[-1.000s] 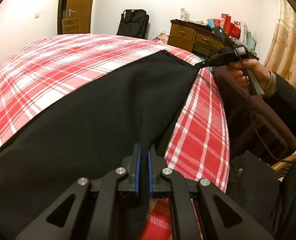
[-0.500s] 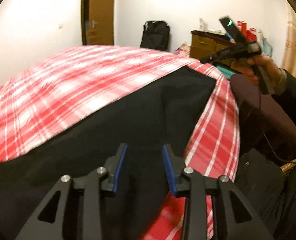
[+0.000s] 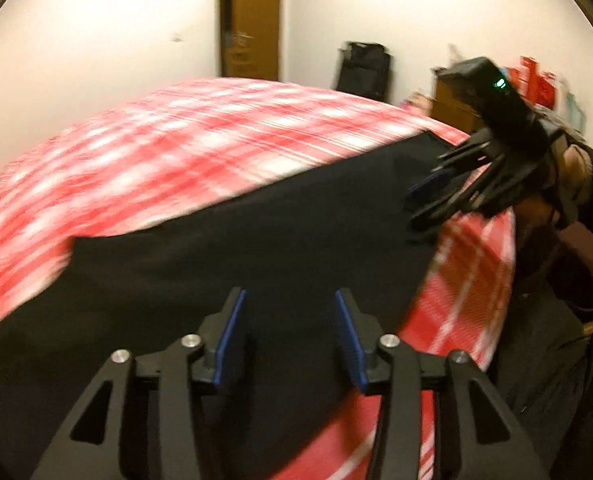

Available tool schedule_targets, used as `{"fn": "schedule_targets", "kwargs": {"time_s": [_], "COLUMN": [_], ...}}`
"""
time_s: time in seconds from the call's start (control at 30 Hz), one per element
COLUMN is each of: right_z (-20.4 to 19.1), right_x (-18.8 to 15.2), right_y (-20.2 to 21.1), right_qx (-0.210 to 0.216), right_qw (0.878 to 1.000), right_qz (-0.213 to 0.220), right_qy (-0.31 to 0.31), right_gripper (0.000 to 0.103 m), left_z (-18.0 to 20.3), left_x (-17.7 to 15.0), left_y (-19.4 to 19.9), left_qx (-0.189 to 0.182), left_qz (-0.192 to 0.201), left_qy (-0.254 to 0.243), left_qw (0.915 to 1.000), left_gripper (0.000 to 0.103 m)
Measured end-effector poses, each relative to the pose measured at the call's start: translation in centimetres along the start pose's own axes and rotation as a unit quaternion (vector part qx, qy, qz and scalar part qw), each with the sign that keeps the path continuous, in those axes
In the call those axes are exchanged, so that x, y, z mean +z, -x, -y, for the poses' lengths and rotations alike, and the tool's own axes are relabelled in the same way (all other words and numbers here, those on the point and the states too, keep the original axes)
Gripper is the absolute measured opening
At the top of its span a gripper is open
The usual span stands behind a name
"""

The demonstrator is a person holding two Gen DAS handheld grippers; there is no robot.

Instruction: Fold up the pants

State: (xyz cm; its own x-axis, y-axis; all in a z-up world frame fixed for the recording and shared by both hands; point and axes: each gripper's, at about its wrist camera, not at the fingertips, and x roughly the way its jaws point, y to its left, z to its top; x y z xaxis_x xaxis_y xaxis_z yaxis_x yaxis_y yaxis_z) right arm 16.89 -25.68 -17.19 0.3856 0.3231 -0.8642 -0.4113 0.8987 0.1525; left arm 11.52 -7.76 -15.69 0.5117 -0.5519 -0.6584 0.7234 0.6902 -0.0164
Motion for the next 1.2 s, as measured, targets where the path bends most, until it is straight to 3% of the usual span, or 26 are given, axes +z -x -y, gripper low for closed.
{"fn": "schedule_targets", "kwargs": {"time_s": [0.13,0.23,0.3,0.43,0.5,0.6,0.73,0.83,0.87,0.9,1.03,1.2], "right_z": [-0.1,-1.9,-3.9,-8.6,-10.7,-12.8,-12.7,-12.9,-13.2,-13.4,-13.8,-12.9], "right_x": [5.3,9.5,12.6,17.0,18.9,21.1,22.4,22.4,22.4,22.4,23.2,22.9], "right_y": [1.4,0.4,-1.4,-5.1,-7.1,-10.3,-14.1,-15.9,-16.2,-16.2,-17.1,-17.8], "right_qx": [0.016,0.043,0.057,0.113,0.137,0.141,0.153,0.169,0.158,0.150,0.114,0.135], "right_qw": [0.999,0.996,0.995,0.991,0.988,0.989,0.988,0.984,0.986,0.988,0.993,0.991], "right_qz": [0.050,0.075,0.076,0.062,0.054,0.036,-0.005,-0.046,-0.045,-0.045,-0.030,-0.023], "right_qy": [-0.004,0.014,0.029,0.043,0.040,0.031,-0.005,-0.007,0.003,0.010,0.011,0.005], "right_gripper": [0.048,0.048,0.048,0.048,0.048,0.048,0.048,0.028,0.012,0.007,0.006,0.006], "left_z": [-5.9,-10.9,-13.9,-18.9,-20.5,-22.0,-22.6,-23.7,-24.0,-24.1,-24.6,-23.7], "left_x": [-2.0,-4.3,-6.0,-9.9,-11.1,-12.0,-11.6,-11.7,-11.8,-12.0,-12.1,-11.9], "left_y": [4.2,7.4,9.3,11.4,11.4,11.0,10.1,9.8,9.7,9.8,9.7,10.4], "left_qx": [0.091,0.171,0.225,0.283,0.286,0.267,0.270,0.261,0.258,0.254,0.253,0.261], "left_qz": [0.009,0.004,-0.007,-0.028,-0.028,-0.017,-0.010,-0.011,-0.010,-0.010,-0.011,-0.019], "left_qy": [0.038,0.077,0.099,0.151,0.176,0.207,0.198,0.203,0.206,0.211,0.224,0.235], "left_qw": [0.9951,0.9823,0.9693,0.9468,0.9414,0.9410,0.9421,0.9436,0.9438,0.9439,0.9411,0.9362], "left_gripper": [0.051,0.054,0.055,0.056,0.056,0.063,0.070,0.072,0.073,0.073,0.079,0.078]}}
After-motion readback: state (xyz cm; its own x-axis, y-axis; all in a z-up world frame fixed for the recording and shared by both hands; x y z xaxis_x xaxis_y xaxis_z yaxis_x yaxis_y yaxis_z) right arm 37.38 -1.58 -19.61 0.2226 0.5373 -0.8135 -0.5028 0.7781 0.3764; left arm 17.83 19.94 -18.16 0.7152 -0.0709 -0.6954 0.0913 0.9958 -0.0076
